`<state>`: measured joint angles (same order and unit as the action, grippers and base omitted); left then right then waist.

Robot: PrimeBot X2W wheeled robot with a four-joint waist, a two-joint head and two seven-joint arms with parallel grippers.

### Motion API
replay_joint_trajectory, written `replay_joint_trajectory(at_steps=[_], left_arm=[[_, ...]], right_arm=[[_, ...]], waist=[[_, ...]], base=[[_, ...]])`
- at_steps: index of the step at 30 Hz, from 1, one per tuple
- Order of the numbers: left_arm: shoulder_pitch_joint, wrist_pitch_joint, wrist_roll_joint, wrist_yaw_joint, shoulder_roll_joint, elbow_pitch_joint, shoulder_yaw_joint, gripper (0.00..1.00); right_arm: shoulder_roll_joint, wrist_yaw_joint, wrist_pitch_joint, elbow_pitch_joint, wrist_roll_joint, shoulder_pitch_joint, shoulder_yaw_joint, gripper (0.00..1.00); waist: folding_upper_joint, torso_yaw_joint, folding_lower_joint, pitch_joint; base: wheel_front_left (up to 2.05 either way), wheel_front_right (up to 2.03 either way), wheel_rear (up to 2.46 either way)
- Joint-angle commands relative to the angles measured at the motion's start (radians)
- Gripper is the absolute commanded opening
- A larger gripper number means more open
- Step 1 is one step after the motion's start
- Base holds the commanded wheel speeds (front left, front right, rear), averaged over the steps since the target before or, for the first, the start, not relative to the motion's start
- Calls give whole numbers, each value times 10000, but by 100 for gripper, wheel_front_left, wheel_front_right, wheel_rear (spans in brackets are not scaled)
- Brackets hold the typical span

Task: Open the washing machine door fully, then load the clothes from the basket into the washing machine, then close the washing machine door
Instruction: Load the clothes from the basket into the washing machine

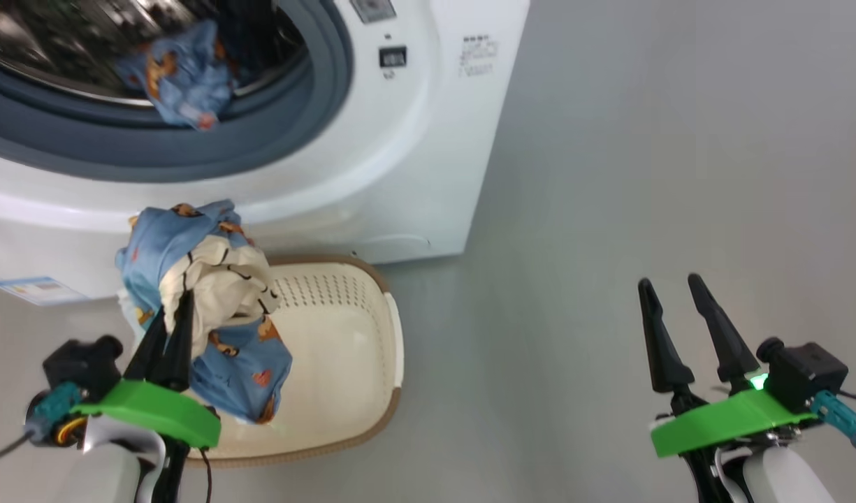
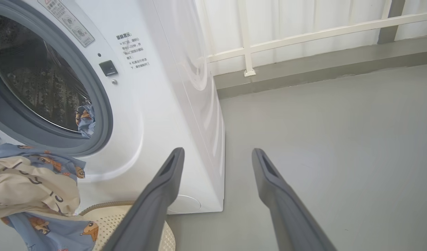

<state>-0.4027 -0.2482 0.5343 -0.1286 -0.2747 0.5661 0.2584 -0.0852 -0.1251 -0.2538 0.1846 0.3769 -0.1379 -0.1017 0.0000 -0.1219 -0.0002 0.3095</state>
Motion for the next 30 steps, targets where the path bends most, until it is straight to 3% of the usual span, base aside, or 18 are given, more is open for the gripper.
replay_joint_trajectory(at_steps=[1, 19, 30], left_arm=[[81, -135, -163, -21, -256, -348, -436, 0], [3076, -135, -1800, -21, 620, -3428, -2703, 0], [4119, -135, -2092, -21, 962, -4261, -3104, 0]], right_arm=[[-135, -56, -80, -187, 13, 134, -200, 100], [-558, -56, -80, -202, 146, 1373, 109, 100], [-550, -56, -80, -243, 150, 1740, 208, 100]], waist=[[0, 377, 2, -601], [0, 752, 2, -1939], [0, 637, 2, -2186]], base=[[0, 0, 0], [0, 0, 0], [0, 0, 0]])
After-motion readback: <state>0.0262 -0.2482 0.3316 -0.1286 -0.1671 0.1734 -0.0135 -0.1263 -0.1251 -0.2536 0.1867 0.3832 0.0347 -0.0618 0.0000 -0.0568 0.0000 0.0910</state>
